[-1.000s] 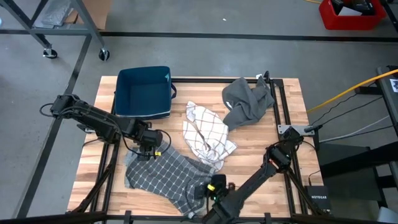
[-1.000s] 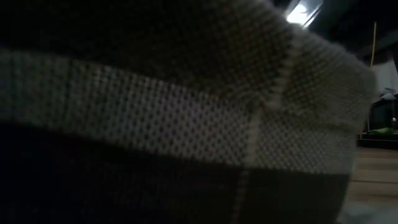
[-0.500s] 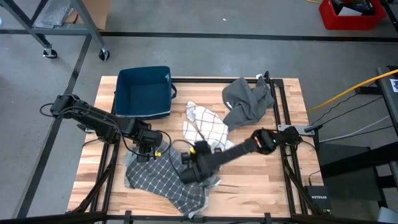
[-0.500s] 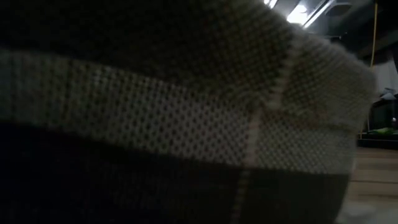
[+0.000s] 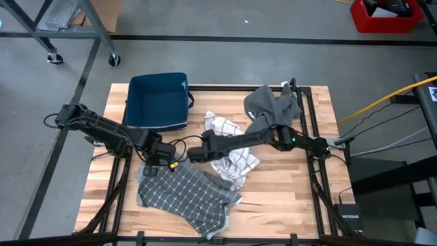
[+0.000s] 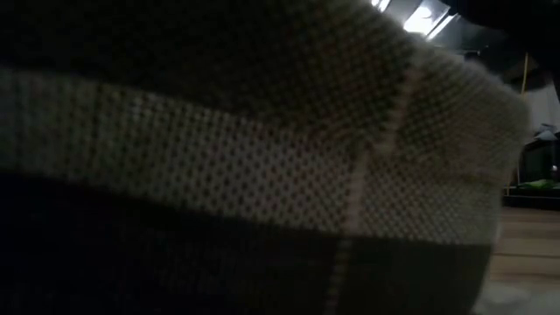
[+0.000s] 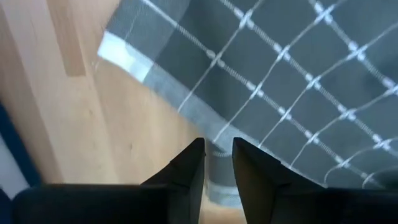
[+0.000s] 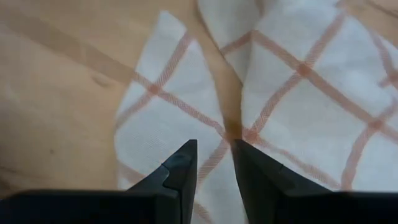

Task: Fold towel
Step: Fold the gray patterned towel

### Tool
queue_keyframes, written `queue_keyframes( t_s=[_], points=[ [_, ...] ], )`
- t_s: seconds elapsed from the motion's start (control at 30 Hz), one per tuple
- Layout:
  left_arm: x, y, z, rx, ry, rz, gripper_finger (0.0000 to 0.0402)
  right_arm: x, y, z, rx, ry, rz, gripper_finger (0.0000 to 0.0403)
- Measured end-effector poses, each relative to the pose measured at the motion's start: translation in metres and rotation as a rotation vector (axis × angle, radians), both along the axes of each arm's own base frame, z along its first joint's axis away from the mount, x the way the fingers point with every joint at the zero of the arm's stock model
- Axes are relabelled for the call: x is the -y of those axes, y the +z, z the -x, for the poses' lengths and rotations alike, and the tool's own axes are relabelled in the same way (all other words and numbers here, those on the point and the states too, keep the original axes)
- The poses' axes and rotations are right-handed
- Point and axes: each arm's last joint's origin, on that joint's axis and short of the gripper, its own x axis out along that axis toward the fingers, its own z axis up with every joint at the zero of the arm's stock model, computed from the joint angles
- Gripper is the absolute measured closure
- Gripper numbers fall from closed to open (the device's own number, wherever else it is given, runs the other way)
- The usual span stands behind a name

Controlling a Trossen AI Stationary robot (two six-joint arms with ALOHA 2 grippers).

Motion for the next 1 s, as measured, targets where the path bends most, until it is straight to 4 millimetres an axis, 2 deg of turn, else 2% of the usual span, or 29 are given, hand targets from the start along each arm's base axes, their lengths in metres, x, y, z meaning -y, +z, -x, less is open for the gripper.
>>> queue_keyframes(
  t_s=[0.23, 0.5, 0.63, 0.73, 1.0],
  points=[
    [0.0, 0.0, 0.001, -0.01, 0.009, -0.002, 0.0344, 0.03, -0.002, 0.001, -0.109, 0.145, -0.144, 0.0295],
    [0.0, 0.0, 0.0, 0.002, 0.119, 0.0, 0.0358, 0.073, -0.036, 0.012, -0.184, 0.16, -0.246, 0.0295],
    [0.0, 0.0, 0.0, 0.006, 0.182, 0.003, 0.0365, 0.095, -0.04, 0.015, -0.182, 0.197, -0.25, 0.0295],
    [0.002, 0.0, 0.0, 0.008, 0.232, 0.003, 0.0368, 0.118, -0.04, 0.018, -0.188, 0.219, -0.255, 0.0295],
    [0.01, 0.0, -0.002, 0.045, 0.362, 0.022, 0.0371, 0.196, -0.042, 0.033, -0.177, 0.246, -0.23, 0.0295]
  ],
)
